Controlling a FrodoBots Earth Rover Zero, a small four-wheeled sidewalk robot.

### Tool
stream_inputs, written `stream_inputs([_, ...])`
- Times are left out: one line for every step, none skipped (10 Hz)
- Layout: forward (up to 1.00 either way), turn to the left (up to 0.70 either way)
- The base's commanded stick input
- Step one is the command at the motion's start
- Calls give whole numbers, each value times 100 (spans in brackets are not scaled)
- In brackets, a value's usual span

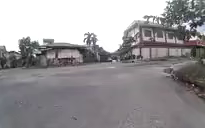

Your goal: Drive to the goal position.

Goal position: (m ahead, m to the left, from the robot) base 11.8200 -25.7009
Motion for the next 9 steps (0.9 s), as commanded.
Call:
stream_inputs([100,-37])
stream_inputs([100,-37])
stream_inputs([100,3])
stream_inputs([100,3])
stream_inputs([100,3])
stream_inputs([100,3])
stream_inputs([100,3])
stream_inputs([100,3])
stream_inputs([100,3])
